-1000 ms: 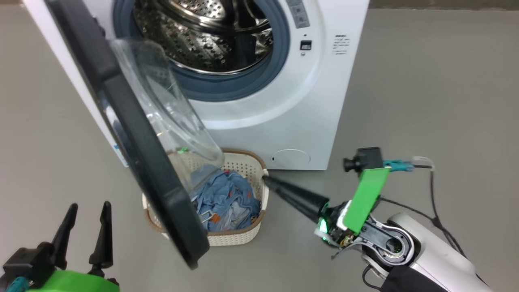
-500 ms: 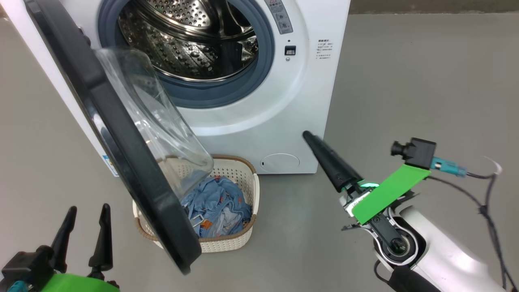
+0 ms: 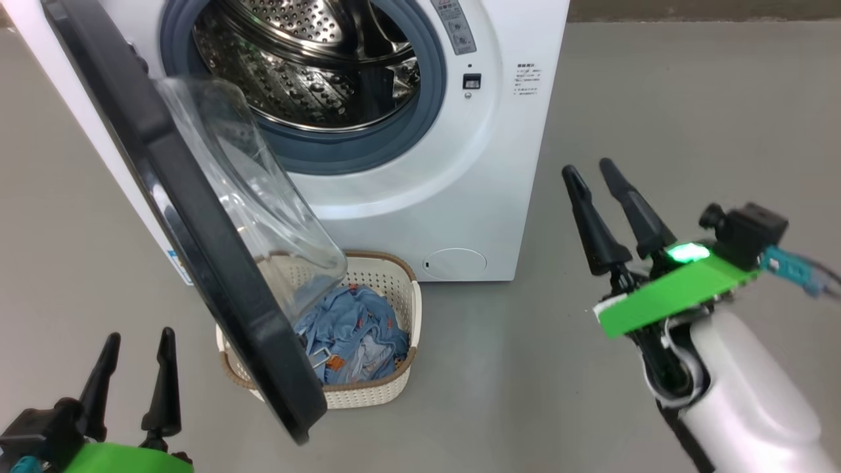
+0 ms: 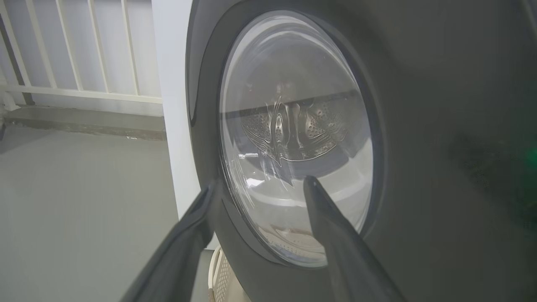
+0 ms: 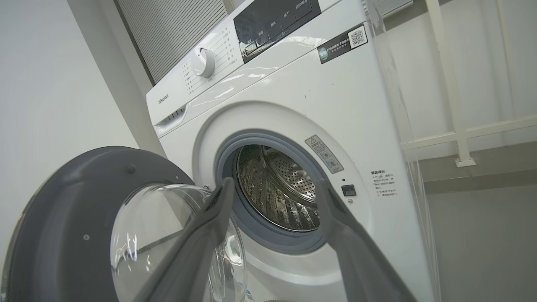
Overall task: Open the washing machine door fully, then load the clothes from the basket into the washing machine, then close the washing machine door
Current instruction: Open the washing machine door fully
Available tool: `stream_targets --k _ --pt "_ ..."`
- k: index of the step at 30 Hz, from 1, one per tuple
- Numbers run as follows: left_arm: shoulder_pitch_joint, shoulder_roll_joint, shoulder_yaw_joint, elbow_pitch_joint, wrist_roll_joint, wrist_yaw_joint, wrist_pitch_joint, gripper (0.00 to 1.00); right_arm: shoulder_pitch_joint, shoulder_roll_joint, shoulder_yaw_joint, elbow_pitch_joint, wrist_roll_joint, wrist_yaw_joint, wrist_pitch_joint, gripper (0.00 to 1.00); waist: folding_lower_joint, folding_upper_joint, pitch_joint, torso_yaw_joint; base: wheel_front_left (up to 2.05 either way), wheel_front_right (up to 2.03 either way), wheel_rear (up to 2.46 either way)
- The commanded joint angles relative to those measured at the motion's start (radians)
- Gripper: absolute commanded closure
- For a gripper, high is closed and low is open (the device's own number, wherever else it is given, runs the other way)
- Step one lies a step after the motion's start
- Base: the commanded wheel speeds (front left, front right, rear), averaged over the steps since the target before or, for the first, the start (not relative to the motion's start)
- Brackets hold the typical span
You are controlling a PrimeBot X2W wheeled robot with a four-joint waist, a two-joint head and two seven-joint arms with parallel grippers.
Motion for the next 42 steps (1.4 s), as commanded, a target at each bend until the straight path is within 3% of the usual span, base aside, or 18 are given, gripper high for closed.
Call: stream_targets --k 1,7,14,20,42 --pt "-0.013 0.020 0.039 -0.028 0.009 -0.002 -0.006 0.00 0.035 0.023 -0.006 -0.030 -0.032 0.003 -0.008 0.00 0.0000 0.0000 -0.002 0.001 0.00 0.00 0.00" --pt "-0.004 0.015 0.047 -0.028 0.015 -0.002 -0.006 0.00 0.155 0.086 -0.158 -0.110 -0.321 0.003 -0.008 0.00 0.0000 0.0000 -0.009 -0.004 0.00 0.00 0.00" --pt "0.004 0.012 0.052 -0.032 0.021 -0.002 -0.006 0.00 0.254 0.132 -0.241 -0.175 -0.487 0.003 -0.008 0.00 0.0000 0.0000 -0.007 -0.013 0.00 0.00 0.00" --pt "0.003 0.011 0.056 -0.038 0.027 -0.002 -0.006 0.00 0.327 0.154 -0.288 -0.218 -0.575 0.003 -0.008 0.00 0.0000 0.0000 -0.001 -0.014 0.00 0.00 0.00" --pt "0.059 -0.024 0.083 -0.059 0.045 -0.002 -0.006 0.00 0.535 0.193 -0.354 -0.268 -0.694 0.003 -0.009 0.00 0.0000 0.0000 -0.021 -0.005 0.00 0.00 0.00"
